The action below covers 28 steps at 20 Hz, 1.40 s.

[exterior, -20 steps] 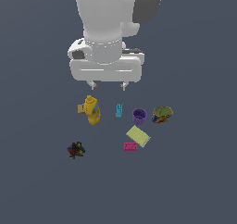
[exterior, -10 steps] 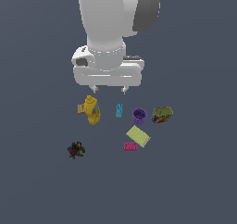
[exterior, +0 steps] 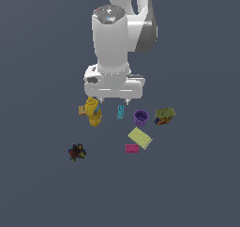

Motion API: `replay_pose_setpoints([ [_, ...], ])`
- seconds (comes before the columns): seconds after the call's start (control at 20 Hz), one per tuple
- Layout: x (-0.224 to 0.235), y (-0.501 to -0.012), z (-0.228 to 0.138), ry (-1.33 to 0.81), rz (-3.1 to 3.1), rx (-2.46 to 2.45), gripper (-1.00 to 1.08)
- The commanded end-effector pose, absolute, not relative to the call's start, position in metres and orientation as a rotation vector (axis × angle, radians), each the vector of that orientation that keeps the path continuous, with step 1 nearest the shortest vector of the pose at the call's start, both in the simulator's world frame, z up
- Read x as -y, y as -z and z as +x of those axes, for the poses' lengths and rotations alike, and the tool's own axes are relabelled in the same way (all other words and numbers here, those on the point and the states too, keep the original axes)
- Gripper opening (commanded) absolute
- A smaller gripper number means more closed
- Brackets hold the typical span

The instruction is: Pick up a designated object from a clutter of objects.

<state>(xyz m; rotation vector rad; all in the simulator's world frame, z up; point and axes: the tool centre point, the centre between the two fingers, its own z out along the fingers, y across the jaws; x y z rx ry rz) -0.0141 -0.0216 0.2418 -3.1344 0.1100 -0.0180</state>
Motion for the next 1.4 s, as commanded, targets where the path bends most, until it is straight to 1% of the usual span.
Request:
replay_pose_setpoints([
  [0.0, 0.018, -0.219, -0.023, 0.016, -3.136, -0.116, 1.0],
  [0.45, 0.006, -0.142, -0.066, 0.008, -3.138, -0.137, 1.0],
  [0.7, 0.0, -0.109, -0.093, 0.005, -3.139, -0.147, 1.0],
  [1.05, -0.004, -0.082, -0.121, 0.001, -3.138, -0.156, 1.0],
  [1.35, -0.006, -0.073, -0.132, 0.0, -3.138, -0.159, 1.0],
])
